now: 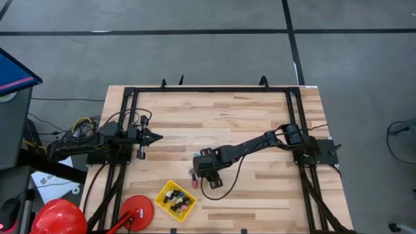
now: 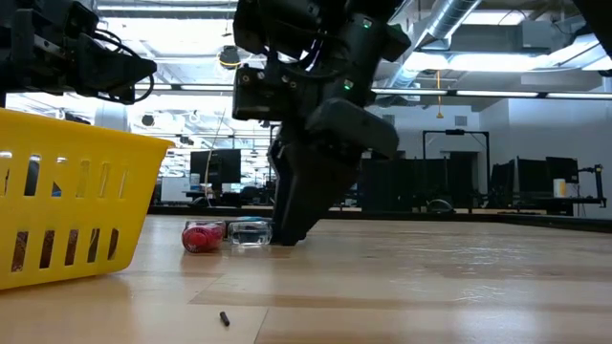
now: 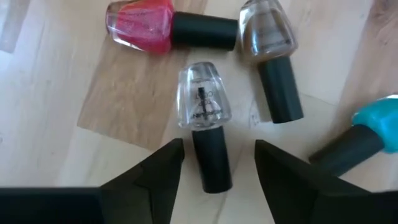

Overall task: Pick & Place Nail Polish
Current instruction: Put the transparent nail polish into the yellow basket

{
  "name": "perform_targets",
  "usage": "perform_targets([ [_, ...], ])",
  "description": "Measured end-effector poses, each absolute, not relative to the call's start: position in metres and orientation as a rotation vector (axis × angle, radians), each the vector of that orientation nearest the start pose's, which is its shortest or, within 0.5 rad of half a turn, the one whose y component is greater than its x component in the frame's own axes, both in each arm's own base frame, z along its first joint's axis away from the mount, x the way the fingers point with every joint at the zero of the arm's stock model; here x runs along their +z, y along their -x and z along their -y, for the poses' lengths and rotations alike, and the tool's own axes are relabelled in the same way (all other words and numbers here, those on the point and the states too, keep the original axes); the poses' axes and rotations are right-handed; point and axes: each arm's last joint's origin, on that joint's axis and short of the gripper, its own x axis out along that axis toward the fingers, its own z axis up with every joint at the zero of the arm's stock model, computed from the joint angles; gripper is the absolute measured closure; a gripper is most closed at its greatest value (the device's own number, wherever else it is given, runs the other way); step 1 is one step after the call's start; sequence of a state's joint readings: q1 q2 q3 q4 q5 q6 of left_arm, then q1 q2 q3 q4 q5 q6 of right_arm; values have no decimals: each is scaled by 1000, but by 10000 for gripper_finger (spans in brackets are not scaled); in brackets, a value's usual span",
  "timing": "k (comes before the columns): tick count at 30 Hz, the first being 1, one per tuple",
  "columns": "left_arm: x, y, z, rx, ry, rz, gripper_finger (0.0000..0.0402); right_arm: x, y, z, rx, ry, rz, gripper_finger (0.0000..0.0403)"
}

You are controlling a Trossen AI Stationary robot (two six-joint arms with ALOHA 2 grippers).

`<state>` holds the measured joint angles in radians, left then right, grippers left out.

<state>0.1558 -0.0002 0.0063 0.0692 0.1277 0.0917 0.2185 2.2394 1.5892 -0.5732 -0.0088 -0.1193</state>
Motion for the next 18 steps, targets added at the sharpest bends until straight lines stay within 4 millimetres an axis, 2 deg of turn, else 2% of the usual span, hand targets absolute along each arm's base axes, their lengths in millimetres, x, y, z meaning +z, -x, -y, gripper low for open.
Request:
perform_targets([
  [5,172,-96,-11,31,-102,74,401,114,-436,-98,265,228,-1234,245],
  [12,172,-96,-11,32,-103,74,401,114,-434,-98,235,188,-1259,354],
  [18,172,-96,-11,31,-103,75,401,113,-433,-101,233,188,-1264,358],
])
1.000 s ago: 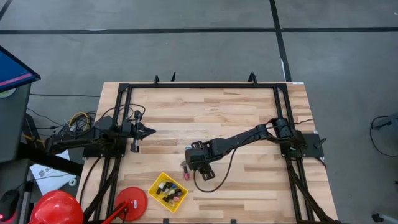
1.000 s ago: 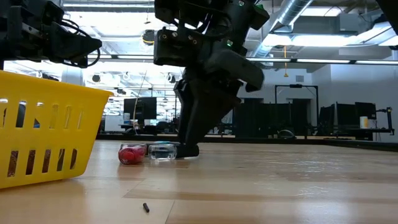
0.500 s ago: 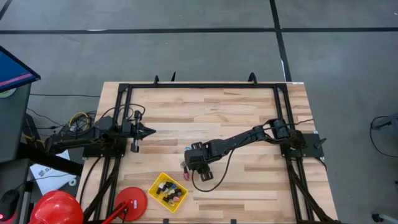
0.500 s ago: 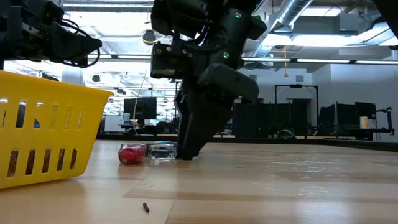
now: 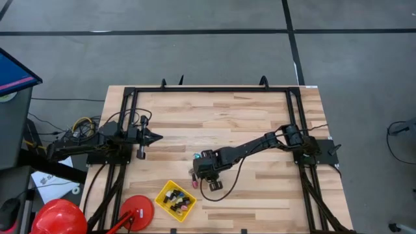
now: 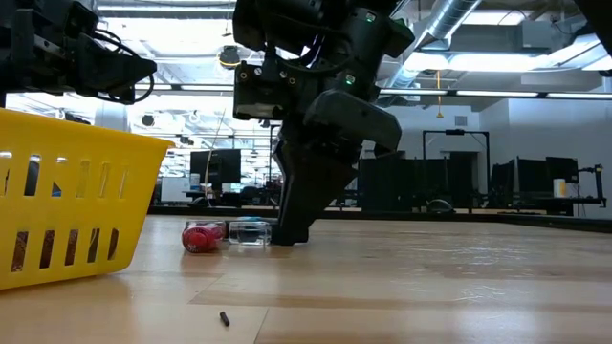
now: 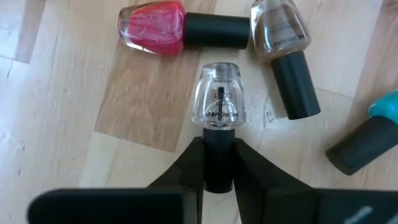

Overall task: Pick & Place Nail Polish
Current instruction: Put the transparent nail polish into the yellow basket

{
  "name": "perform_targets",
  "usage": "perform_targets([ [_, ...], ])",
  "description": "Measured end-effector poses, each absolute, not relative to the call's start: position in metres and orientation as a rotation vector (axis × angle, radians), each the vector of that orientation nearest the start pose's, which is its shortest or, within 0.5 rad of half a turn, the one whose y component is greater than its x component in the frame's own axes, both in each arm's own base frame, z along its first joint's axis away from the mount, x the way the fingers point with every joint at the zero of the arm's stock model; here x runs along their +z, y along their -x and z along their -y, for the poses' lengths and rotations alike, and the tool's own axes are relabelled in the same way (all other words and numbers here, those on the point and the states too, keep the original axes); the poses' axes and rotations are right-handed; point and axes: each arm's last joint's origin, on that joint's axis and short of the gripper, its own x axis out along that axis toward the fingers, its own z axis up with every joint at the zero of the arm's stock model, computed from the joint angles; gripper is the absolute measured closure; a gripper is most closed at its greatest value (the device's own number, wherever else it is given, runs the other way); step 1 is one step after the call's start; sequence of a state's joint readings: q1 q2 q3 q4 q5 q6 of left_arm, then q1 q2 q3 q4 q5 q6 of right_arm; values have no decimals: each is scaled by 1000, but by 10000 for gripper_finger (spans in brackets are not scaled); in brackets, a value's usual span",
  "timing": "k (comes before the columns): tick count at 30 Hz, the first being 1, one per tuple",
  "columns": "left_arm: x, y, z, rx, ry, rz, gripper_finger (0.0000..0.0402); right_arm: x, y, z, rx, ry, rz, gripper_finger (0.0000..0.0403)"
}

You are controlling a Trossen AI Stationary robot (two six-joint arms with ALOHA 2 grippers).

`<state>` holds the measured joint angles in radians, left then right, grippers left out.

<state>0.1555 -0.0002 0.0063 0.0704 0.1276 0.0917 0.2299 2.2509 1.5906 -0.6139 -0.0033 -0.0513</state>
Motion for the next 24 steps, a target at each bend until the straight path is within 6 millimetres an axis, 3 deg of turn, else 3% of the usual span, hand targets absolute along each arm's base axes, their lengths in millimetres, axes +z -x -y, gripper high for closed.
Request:
perform_targets([
  [8,172,-96,-11,32,-103,75,401,119,-425,-110,236,208,-1317,358],
  [16,173,-96,-11,32,-103,76,401,139,-407,-110,223,195,-1413,356],
  [24,173,-96,-11,32,-103,76,401,183,-406,-109,223,169,-1252,356],
])
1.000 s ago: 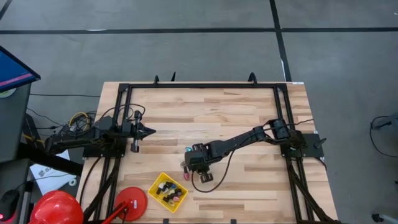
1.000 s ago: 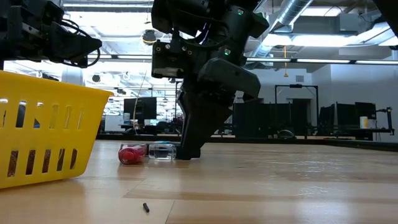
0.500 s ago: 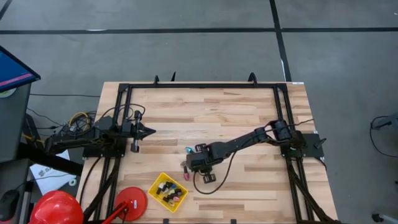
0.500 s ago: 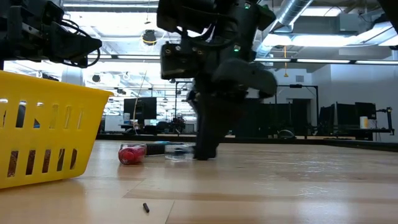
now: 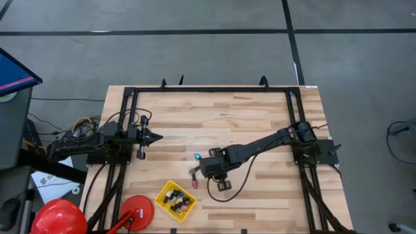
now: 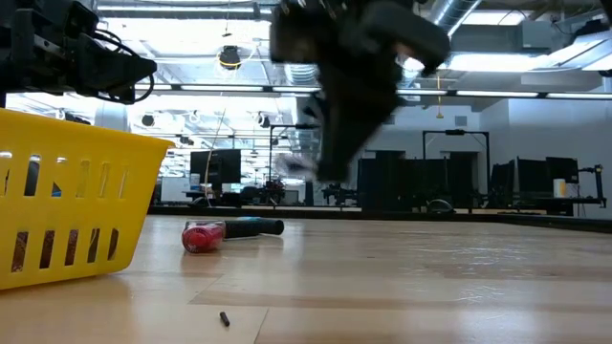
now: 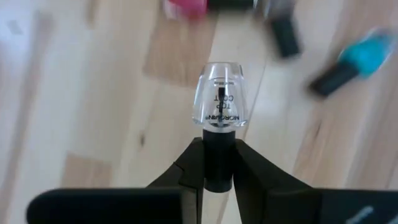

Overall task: Pick & Place Nail Polish
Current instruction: Put the transparent nail polish into the yellow basket

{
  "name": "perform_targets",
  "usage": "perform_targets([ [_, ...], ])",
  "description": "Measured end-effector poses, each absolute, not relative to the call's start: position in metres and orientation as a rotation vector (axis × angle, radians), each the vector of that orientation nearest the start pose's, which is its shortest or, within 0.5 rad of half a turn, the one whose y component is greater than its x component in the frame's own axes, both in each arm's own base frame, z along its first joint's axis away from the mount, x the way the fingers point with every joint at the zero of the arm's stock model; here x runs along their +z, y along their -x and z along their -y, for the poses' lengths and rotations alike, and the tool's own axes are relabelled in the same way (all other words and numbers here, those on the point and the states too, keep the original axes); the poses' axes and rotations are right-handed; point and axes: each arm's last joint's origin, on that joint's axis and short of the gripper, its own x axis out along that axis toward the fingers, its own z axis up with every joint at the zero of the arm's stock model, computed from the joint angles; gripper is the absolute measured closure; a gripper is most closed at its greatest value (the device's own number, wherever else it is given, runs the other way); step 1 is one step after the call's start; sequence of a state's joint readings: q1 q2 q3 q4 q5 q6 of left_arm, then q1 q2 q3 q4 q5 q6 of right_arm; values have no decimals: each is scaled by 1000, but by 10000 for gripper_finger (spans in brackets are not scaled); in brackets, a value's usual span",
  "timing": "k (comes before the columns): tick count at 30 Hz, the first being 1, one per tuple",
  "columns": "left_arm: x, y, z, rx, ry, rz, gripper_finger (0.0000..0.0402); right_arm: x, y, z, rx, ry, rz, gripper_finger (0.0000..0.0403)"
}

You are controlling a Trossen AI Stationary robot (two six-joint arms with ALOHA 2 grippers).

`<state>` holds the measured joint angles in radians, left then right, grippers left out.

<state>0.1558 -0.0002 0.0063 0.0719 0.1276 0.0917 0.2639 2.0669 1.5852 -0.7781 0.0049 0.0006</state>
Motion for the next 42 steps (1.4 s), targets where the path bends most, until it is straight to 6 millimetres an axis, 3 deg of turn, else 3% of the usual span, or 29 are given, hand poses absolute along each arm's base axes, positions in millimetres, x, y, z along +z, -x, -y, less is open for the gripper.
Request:
perform_targets([
  [7,173,-96,-11,32,-103,77,401,211,-426,-127,299,200,-898,355],
  [18,173,-96,-11,32,-103,76,401,235,-438,-159,385,256,-546,355],
  [24,173,-96,-11,32,-103,76,401,211,-454,-172,399,264,-474,355],
  [33,173,-96,-11,32,-103,76,401,195,-472,-190,424,275,-472,355],
  [42,173,-96,-11,32,-103,76,401,188,-469,-199,439,268,-535,355],
])
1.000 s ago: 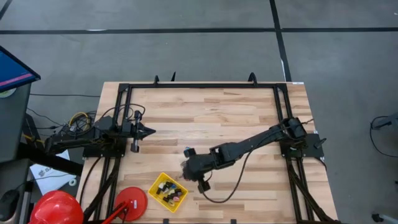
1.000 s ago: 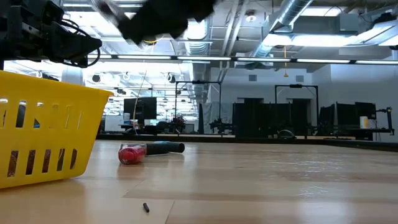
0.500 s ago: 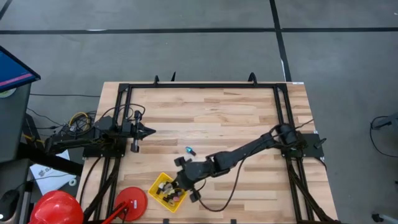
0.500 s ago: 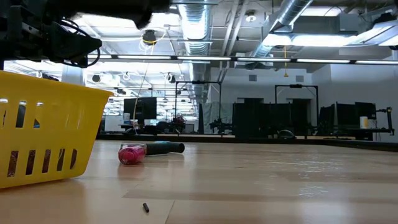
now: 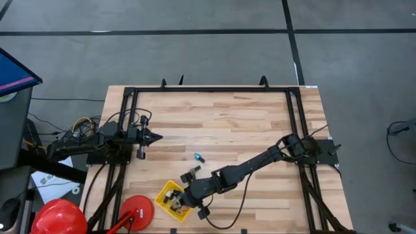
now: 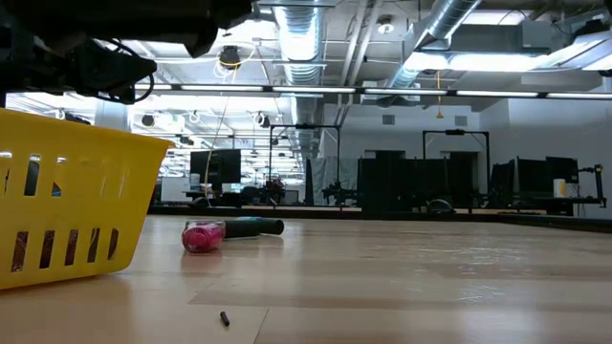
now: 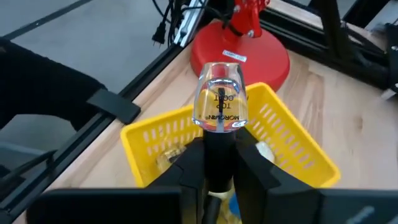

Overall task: Pick & Place Nail Polish
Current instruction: Put the transparent nail polish into the yellow basket

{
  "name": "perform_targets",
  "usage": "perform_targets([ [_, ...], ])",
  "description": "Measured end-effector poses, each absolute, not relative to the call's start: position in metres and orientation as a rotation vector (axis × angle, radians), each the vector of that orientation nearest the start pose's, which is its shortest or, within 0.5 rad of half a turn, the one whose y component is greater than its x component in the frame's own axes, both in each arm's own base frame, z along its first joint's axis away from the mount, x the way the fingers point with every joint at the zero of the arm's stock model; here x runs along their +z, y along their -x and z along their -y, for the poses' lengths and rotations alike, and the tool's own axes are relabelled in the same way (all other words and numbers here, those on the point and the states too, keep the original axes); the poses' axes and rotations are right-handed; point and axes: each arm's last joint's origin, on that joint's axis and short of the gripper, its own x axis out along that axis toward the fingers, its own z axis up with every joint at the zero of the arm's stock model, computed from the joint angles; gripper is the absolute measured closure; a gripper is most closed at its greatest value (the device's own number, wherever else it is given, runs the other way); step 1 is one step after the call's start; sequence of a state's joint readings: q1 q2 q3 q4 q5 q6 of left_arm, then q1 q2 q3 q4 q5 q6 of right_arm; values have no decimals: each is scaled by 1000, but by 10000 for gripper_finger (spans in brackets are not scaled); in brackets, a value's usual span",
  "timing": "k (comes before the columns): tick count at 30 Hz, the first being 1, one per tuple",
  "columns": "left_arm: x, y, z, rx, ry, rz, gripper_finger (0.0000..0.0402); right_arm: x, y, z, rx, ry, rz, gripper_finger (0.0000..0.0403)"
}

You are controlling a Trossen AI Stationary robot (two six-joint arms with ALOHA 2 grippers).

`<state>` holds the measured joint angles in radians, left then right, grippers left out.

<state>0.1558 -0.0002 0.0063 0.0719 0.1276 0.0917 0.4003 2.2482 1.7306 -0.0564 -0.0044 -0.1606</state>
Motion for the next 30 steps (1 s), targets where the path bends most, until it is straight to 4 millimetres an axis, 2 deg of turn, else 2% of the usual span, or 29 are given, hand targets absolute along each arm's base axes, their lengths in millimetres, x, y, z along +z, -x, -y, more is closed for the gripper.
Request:
perform_targets([
  [6,173,-96,-11,32,-103,76,401,185,-466,-201,466,262,-574,346],
  [16,173,-96,-11,32,-103,76,401,158,-468,-203,487,242,-641,340],
  [30,173,-96,-11,32,-103,77,401,156,-466,-198,482,248,-699,327],
])
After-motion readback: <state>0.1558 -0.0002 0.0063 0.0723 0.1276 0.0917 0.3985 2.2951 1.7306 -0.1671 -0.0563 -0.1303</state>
